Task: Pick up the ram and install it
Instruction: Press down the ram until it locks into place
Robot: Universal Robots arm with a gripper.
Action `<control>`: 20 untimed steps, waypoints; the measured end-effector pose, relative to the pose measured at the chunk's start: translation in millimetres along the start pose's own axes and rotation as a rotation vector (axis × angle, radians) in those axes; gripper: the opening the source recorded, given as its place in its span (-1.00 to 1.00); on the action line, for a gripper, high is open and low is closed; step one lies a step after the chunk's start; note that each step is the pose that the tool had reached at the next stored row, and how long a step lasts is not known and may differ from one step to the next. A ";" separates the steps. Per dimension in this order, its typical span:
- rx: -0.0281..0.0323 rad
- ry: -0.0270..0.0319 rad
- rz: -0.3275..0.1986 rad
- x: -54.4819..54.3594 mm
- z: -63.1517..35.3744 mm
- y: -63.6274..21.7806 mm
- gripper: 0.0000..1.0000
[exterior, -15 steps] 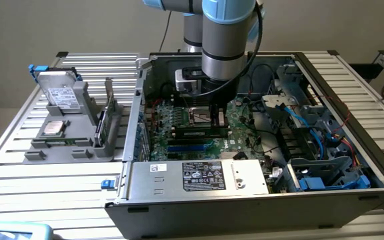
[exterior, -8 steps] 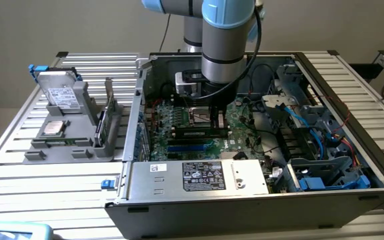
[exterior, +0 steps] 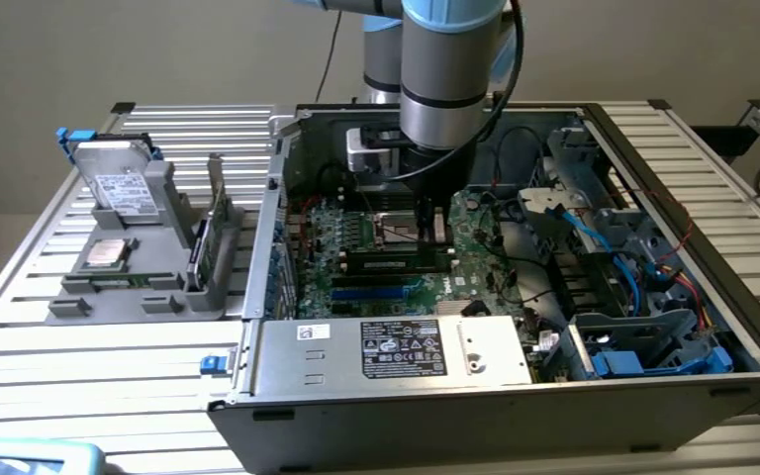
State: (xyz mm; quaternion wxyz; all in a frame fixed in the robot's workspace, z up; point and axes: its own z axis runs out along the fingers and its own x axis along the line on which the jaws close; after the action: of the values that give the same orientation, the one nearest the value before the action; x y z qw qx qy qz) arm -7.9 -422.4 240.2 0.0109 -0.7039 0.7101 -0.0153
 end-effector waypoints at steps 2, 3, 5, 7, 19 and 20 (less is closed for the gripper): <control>-0.0002 0.0026 0.001 0.0 -2.3 -0.2 -0.79; 0.0000 0.0025 0.001 -1.0 -2.3 -0.1 -0.79; 0.0005 0.0027 0.002 -4.9 -2.1 -0.1 -0.79; 0.0019 -0.0003 0.002 -7.9 -1.4 0.0 -0.79; 0.0020 -0.0023 0.004 -8.5 8.6 -0.2 -0.79; 0.0020 -0.0025 0.004 -8.5 9.3 -0.3 -0.79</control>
State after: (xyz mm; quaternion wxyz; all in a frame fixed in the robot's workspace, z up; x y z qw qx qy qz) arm -7.2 -414.0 230.8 0.0125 -0.7023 0.7116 -0.0151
